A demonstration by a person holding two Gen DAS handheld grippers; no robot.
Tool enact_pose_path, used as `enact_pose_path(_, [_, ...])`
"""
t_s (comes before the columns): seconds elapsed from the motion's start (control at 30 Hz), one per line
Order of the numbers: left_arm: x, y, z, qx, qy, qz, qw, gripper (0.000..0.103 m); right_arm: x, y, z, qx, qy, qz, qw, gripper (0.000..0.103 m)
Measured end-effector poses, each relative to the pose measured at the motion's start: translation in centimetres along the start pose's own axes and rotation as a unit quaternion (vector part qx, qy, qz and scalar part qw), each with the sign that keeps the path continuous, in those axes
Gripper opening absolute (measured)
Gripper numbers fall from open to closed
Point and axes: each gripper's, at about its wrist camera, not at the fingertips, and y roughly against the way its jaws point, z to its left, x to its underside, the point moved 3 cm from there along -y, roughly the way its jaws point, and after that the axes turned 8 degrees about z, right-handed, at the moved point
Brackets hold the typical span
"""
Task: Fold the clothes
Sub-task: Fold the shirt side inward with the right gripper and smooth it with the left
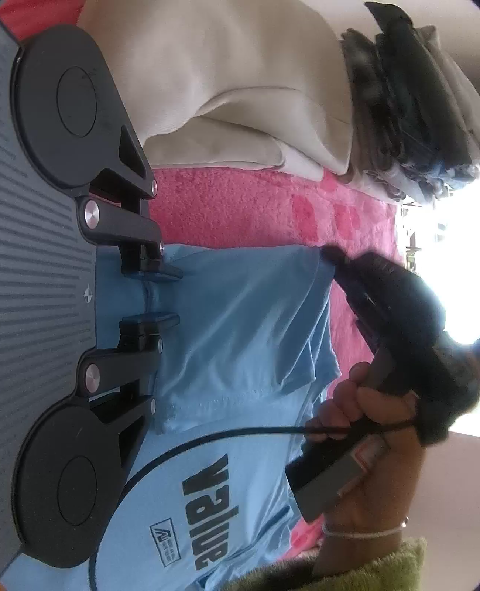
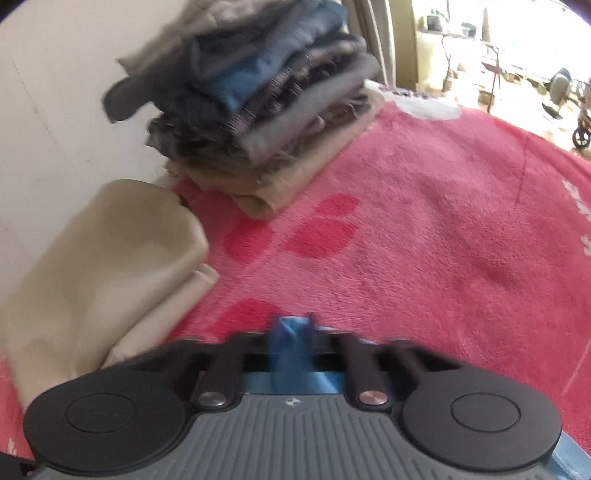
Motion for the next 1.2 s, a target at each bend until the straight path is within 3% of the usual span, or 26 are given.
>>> enact_pose_path(0.27, [0.4,0.1,0.0,0.001,-0.006,-0.003,1.0,0.017,0.7,-0.4,-4.7,-0.046,-0.153,-0.043,0.986,0.002])
enact_pose_path(0.4, [0.5,0.1,0.0,0.002,-0.008,-0.005,1.0,0.017,2.0,2.3,-7.6,-0.105,-0.242,-0.064,0.963,0.025])
enact_pose_path(0.53, [0.5,0.1,0.1,0.005,-0.007,-0.006,0.9999,0.017,4.0,5.7,-9.0,-0.088,-0.237,-0.038,0.967,0.025])
enact_pose_path(0.63, [0.5,0.0,0.1,0.005,-0.004,-0.006,1.0,0.018,5.8,6.5,-9.4,-0.053,-0.23,0.011,0.972,0.025])
enact_pose_path(0.73, [0.5,0.0,0.0,0.002,-0.006,-0.008,1.0,0.017,7.1,6.5,-9.5,-0.043,-0.224,0.021,0.973,0.025])
enact_pose_path(0.9, [0.6,0.1,-0.2,-0.005,-0.01,-0.009,0.9999,0.018,7.8,6.3,-9.4,-0.075,-0.235,0.002,0.969,0.023])
enact_pose_path(0.93, [0.6,0.1,-0.2,-0.006,-0.011,-0.009,0.9999,0.018,7.9,6.4,-9.2,-0.075,-0.229,-0.005,0.971,0.006])
enact_pose_path(0.97, [0.7,0.1,-0.2,-0.007,-0.012,-0.009,0.9999,0.018,8.0,6.6,-9.1,-0.07,-0.223,-0.013,0.972,0.002])
enact_pose_path(1.2, [0.6,0.1,-0.2,-0.006,-0.011,-0.009,0.9999,0.018,10.0,8.9,-9.1,-0.029,-0.252,-0.081,0.964,0.002])
